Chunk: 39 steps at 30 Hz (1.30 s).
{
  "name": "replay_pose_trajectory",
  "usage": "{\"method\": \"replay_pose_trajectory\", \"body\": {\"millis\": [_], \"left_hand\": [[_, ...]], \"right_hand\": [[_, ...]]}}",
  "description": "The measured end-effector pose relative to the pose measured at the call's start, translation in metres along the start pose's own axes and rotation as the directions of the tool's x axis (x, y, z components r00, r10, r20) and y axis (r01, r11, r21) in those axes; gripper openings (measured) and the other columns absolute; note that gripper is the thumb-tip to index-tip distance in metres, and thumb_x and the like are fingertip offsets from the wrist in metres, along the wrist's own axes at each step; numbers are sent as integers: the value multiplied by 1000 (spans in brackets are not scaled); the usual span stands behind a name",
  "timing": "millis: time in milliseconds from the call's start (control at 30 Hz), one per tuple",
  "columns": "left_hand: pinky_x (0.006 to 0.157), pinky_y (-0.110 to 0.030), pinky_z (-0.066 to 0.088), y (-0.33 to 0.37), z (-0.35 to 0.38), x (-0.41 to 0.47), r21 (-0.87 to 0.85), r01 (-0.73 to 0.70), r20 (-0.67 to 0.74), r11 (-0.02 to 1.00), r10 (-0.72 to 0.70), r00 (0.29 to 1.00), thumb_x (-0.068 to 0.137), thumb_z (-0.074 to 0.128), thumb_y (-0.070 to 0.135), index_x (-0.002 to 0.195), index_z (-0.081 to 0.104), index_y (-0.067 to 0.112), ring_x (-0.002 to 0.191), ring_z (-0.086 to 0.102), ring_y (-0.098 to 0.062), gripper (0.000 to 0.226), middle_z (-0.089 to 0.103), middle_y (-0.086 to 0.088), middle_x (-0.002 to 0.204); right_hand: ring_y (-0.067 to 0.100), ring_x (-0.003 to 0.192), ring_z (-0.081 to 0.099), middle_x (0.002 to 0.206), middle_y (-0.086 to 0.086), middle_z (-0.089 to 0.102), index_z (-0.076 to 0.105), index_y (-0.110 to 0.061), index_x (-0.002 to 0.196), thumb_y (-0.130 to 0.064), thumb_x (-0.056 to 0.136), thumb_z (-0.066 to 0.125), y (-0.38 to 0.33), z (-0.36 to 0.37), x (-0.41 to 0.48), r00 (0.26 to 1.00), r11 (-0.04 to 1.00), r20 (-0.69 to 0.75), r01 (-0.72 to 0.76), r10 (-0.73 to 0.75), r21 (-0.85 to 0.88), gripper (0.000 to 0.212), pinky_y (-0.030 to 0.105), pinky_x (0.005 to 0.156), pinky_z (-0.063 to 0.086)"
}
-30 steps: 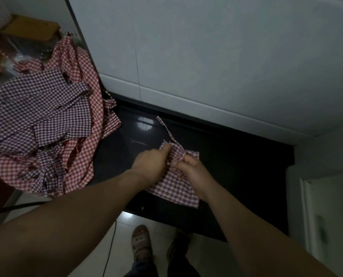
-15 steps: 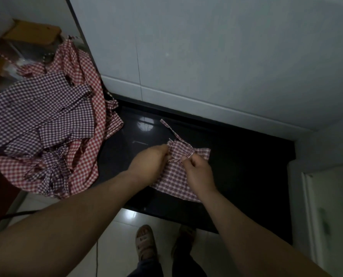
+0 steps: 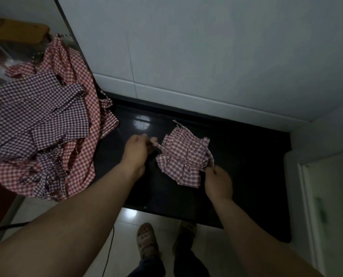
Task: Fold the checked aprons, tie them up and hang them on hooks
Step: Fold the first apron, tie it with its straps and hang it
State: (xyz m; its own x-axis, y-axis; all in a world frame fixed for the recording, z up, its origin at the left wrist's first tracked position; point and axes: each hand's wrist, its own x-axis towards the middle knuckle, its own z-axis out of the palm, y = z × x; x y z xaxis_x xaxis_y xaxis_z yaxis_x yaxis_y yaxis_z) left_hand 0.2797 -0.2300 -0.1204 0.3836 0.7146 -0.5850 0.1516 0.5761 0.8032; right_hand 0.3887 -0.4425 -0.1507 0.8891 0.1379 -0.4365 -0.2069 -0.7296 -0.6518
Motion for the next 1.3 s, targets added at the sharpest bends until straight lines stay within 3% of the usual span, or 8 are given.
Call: {"method": "replay_pose_trajectory", "body": {"millis": [100, 300, 400, 533, 700, 867, 1167, 1300], "left_hand": [[67, -37, 57, 10, 23, -4, -266, 148, 126, 952, -118, 985, 110, 40, 18, 97, 50, 12, 58, 62, -20, 18, 60, -7, 73], [56, -30, 39, 12, 6, 14, 160, -66, 49, 985, 59, 997, 110, 39, 18, 86, 44, 16, 56, 42, -14, 24, 45, -5, 72], [70, -34, 44, 19, 10, 9, 586, -462, 348, 665, 309, 885, 110, 44, 32, 90, 48, 14, 74, 52, -14, 26, 58, -3, 85], [69, -33, 38, 26, 34, -9, 597, -752, 751, 281, 135, 646, 109, 48, 36, 91, 43, 30, 75, 52, -4, 19, 55, 9, 84], [85, -42, 55, 16, 42, -7, 602, -765, 784, 228, 16, 621, 106, 48, 33, 113, 57, 22, 90, 66, -20, 15, 70, -2, 102], [80, -34, 50, 7, 36, 2, 619, -628, 684, 472, 69, 726, 109, 48, 32, 96, 60, 29, 83, 63, -11, 18, 67, 6, 89], [82, -31, 52, 3, 34, 1, 532, -621, 698, 575, 117, 706, 110, 49, 29, 91, 61, 27, 83, 62, -7, 22, 68, 3, 91], [84, -36, 42, -5, 24, 6, 601, -774, 749, 199, 199, 632, 107, 44, 48, 96, 55, 30, 87, 62, -12, 23, 66, 9, 90]], "right_hand": [[21, 68, 53, 75, 8, 56, 53, -12, 71, -27, 98, 51, -3, -3, 4, 999, 999, 39, -35, 34, 39, 31, 35, 66, 41], [30, 79, 65, 81, 10, 66, 64, -11, 74, -29, 97, 52, -5, -26, 24, 998, 998, -18, -65, 64, -11, 32, 42, 80, 57], [22, 79, 64, 82, 4, 65, 64, -16, 78, -29, 99, 51, -21, -33, 24, 993, 978, 44, 117, -111, -171, 28, 41, 79, 56], [12, 74, 54, 83, -2, 55, 58, -20, 77, -30, 102, 48, -70, -32, 10, 844, 794, 143, 536, -518, -287, 28, 32, 62, 39], [10, 68, 46, 77, -7, 46, 48, -22, 70, -24, 96, 58, -116, -19, -6, 606, 561, 299, 796, -737, -229, 28, 29, 57, 34], [12, 84, 65, 94, 4, 70, 68, -17, 98, -22, 104, 52, -96, -11, 4, 830, 921, 400, 339, -389, 191, 18, 28, 76, 51], [12, 79, 70, 84, -2, 74, 74, -13, 92, -13, 94, 71, -72, 11, 3, 782, 904, 480, 422, -399, 65, 4, 33, 74, 57], [16, 83, 68, 87, -4, 68, 72, -19, 82, -19, 96, 68, -72, 13, 9, 835, 915, 390, 402, -387, 48, 15, 37, 75, 58]]}}
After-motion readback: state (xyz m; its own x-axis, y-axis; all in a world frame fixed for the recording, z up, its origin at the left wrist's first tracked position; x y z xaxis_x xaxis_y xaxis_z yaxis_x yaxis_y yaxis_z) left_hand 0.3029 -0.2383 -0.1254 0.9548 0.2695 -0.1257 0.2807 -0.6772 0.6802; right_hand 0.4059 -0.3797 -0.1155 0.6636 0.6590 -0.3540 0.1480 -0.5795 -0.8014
